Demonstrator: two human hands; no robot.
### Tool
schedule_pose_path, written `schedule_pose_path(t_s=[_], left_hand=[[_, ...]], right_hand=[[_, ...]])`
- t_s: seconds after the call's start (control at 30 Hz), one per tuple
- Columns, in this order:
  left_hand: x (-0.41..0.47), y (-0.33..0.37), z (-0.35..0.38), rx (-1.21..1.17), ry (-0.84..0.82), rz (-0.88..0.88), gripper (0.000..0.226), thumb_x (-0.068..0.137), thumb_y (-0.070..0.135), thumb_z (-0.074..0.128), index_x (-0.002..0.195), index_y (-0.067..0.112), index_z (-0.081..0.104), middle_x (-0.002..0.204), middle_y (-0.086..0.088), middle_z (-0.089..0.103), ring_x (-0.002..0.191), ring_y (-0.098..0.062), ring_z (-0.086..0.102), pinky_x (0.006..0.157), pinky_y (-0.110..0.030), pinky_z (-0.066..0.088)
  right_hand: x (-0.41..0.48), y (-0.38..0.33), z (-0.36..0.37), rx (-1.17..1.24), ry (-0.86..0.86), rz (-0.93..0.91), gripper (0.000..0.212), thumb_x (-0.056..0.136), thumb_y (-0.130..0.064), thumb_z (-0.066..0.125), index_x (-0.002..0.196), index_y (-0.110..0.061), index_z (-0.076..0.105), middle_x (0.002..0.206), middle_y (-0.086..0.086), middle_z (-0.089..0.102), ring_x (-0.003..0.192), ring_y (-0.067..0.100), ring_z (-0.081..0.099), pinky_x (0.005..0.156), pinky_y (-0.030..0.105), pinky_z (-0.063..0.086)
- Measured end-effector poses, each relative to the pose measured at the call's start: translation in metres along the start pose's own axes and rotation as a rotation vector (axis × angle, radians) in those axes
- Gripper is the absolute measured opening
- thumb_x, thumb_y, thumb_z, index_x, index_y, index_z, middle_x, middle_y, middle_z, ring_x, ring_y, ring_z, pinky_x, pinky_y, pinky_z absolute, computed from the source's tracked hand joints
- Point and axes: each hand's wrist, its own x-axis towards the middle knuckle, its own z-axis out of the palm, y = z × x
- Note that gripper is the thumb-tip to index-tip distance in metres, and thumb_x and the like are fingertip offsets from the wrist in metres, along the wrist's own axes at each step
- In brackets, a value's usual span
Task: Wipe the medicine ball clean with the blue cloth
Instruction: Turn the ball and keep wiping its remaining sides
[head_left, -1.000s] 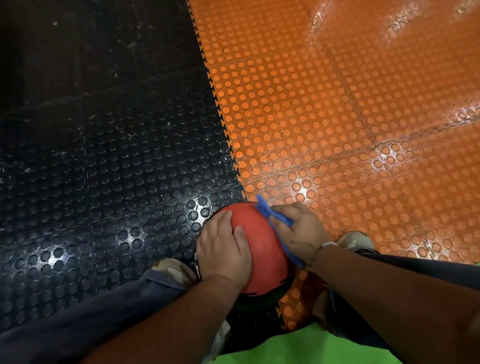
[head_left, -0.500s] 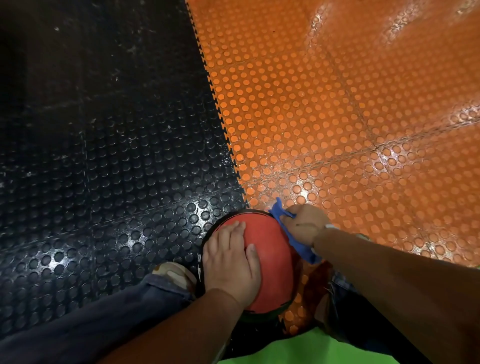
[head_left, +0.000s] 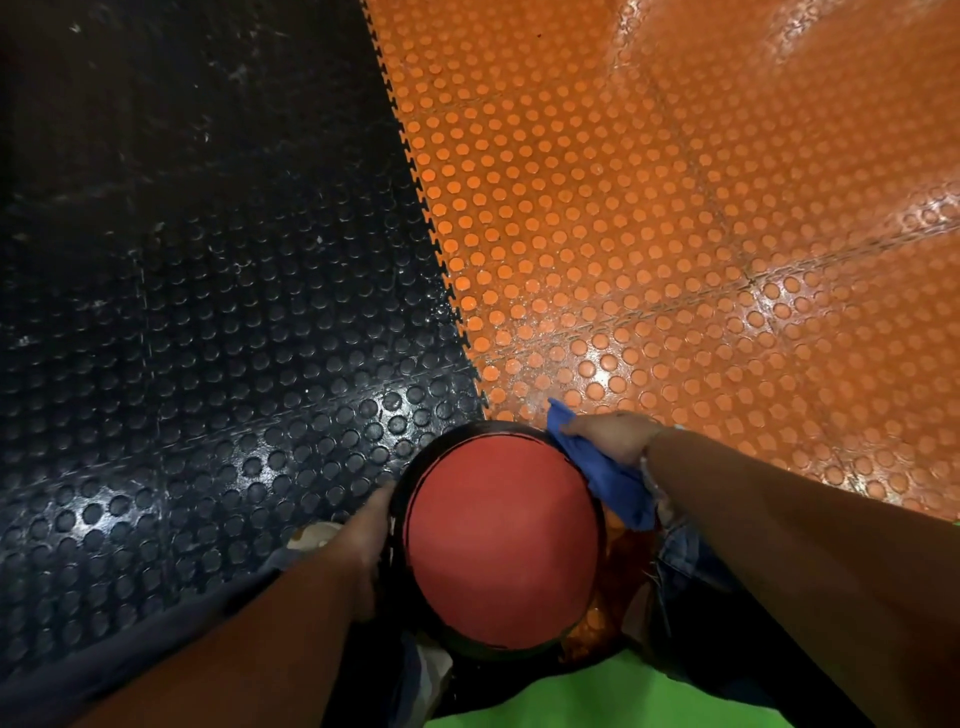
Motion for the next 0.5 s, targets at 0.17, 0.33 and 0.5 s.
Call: schedule_pose_path(t_s=[0.17, 0.33, 0.5], left_hand=[[0.01, -0.001, 0.003, 0.0, -0.127, -0.021, 0.078, 0.076, 0.077, 0.046, 0.093, 0.006, 0.075, 0.093, -0.023, 0.071, 0.081, -0.035, 0.067, 0.072, -0.039, 0.052], [-0.002, 0.004, 0.018, 0.02, -0.141, 0.073, 0.07, 0.072, 0.078, 0.048, 0.084, 0.014, 0.076, 0.09, -0.014, 0.073, 0.075, -0.028, 0.069, 0.066, -0.034, 0.053], [0.0, 0.021, 0.025, -0.021, 0.047, 0.439, 0.09, 0.045, 0.073, 0.061, 0.125, 0.034, 0.049, 0.117, -0.003, 0.063, 0.103, -0.028, 0.062, 0.092, -0.052, 0.05]], right_hand=[[0.001, 0.015, 0.015, 0.237, -0.039, 0.074, 0.097, 0.052, -0.07, 0.075, 0.122, -0.006, 0.056, 0.121, 0.012, 0.06, 0.098, 0.029, 0.061, 0.083, 0.038, 0.051], [-0.008, 0.03, 0.013, 0.42, 0.064, -0.046, 0.044, 0.068, -0.056, 0.072, 0.077, -0.013, 0.067, 0.087, 0.009, 0.068, 0.078, 0.027, 0.064, 0.07, 0.033, 0.05], [0.008, 0.009, 0.002, 0.563, 0.191, -0.058, 0.08, 0.052, -0.07, 0.069, 0.104, -0.009, 0.067, 0.106, 0.012, 0.067, 0.093, 0.035, 0.064, 0.085, 0.049, 0.052]])
